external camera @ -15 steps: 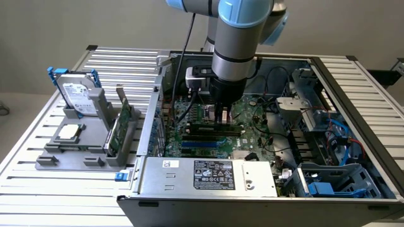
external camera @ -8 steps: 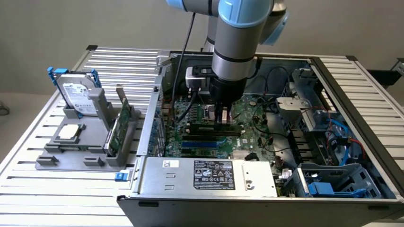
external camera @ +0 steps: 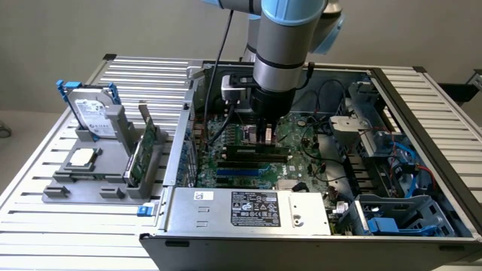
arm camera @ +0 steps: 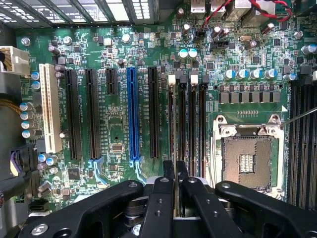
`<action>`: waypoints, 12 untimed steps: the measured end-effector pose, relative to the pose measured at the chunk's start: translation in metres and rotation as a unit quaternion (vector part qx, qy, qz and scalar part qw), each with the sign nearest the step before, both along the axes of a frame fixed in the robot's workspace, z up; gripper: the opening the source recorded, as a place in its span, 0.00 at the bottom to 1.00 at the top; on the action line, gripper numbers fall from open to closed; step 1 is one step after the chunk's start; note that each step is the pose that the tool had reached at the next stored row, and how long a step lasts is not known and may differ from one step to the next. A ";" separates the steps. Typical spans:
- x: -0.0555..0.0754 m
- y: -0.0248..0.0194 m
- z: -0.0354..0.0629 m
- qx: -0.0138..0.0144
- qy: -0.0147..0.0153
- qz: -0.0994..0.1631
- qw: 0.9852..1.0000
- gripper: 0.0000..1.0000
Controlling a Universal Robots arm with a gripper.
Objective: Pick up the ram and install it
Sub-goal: 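Insert the ram into the slot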
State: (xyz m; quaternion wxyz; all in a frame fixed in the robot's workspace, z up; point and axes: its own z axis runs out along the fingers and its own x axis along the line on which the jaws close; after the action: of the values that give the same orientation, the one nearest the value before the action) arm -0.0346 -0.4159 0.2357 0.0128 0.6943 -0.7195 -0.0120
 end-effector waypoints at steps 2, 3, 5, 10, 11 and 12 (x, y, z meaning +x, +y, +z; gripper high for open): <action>0.000 -0.0001 -0.0001 0.000 0.000 0.000 1.000 0.13; 0.000 -0.0001 -0.0004 0.000 0.000 0.000 1.000 0.13; 0.000 0.0000 -0.0010 0.000 0.000 0.000 1.000 0.13; 0.000 0.0000 -0.0028 0.000 0.000 0.000 1.000 0.13; 0.000 0.0000 -0.0031 0.000 0.000 0.000 1.000 0.13; 0.000 -0.0001 -0.0035 0.000 0.000 0.000 1.000 0.13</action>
State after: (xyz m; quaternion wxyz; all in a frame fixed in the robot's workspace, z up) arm -0.0346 -0.4159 0.2322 0.0129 0.6942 -0.7196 -0.0120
